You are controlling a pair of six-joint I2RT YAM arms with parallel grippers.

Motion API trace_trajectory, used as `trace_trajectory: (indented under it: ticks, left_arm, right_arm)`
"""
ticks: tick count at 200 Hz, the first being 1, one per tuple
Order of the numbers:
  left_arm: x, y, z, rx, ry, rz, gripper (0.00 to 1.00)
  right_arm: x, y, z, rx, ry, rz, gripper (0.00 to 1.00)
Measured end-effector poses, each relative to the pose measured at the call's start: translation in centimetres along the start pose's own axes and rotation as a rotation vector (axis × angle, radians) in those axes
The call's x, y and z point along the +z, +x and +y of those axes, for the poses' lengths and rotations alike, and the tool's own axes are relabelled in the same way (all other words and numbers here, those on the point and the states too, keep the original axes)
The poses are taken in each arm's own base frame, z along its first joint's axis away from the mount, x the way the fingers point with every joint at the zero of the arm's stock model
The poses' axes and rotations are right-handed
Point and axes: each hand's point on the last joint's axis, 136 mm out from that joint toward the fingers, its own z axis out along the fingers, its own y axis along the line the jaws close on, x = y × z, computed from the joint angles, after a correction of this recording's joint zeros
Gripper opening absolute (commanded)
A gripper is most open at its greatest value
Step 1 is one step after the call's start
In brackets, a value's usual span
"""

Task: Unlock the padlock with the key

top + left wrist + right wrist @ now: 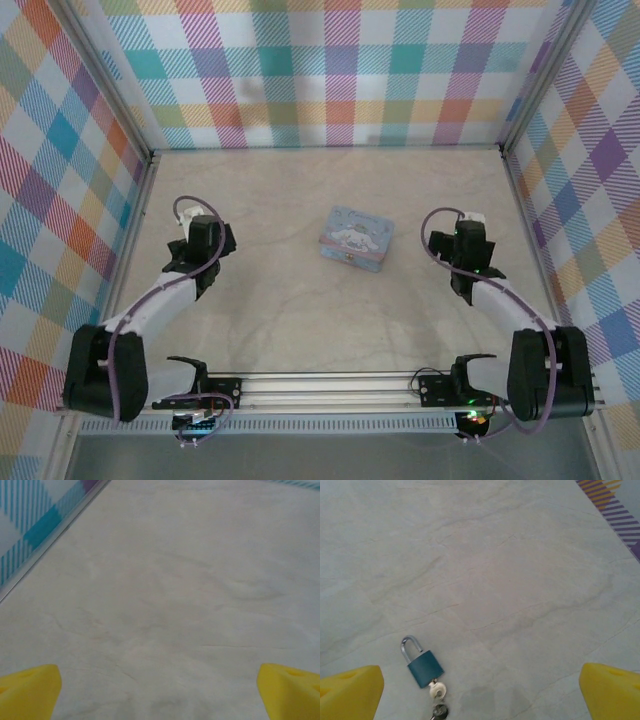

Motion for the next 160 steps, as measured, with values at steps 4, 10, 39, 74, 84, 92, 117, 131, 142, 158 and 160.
trace_trajectory:
  ticks: [4,10,39,74,84,92,117,131,142,158,160]
  left_arm:
    - [0.6,0.4,0.2,0.005,-0.014,0.004,1.0]
    - [1.4,0.9,0.3,0.013,-0.025,0.008,1.0]
    - [4.1,3.6,0.2,0.057,-0.036,0.028,1.0]
    - [4.3,2.7,-0.7,0.053,0.031,-0.096,1.0]
    - [4.4,3.1,-0.8,0.06,0.059,-0.105,1.0]
    - [4.7,3.4,-1.2,0.073,0.086,-0.105,1.0]
    - [5.5,4.1,-1.8,0.081,0.139,-0.114,1.0]
    - [5.4,3.9,-2.0,0.076,0.153,-0.129,1.0]
    - [5.3,3.4,-2.2,0.071,0.164,-0.146,1.0]
    - [5.2,2.9,-2.4,0.063,0.175,-0.165,1.0]
    - [5.2,2.9,-2.4,0.062,0.175,-0.167,1.0]
  right_arm:
    - [0.2,0.1,0.0,-0.001,0.002,-0.006,1.0]
    - [0.7,0.3,0.0,-0.002,0.004,-0.018,1.0]
    - [2.4,1.0,0.3,-0.018,-0.007,-0.066,1.0]
    - [3.2,1.3,0.9,0.0,-0.081,-0.145,1.0]
    - [3.5,1.1,1.5,-0.007,-0.123,-0.17,1.0]
    - [4.0,1.3,1.9,-0.014,-0.147,-0.172,0.99]
    - [4.3,1.6,2.3,-0.018,-0.165,-0.157,1.0]
    - [4.3,1.1,2.3,-0.018,-0.167,-0.172,1.0]
    - [4.3,0.8,2.4,-0.018,-0.171,-0.179,1.0]
    - [4.3,0.5,2.6,-0.017,-0.176,-0.187,1.0]
    - [4.3,0.4,2.6,-0.017,-0.176,-0.188,1.0]
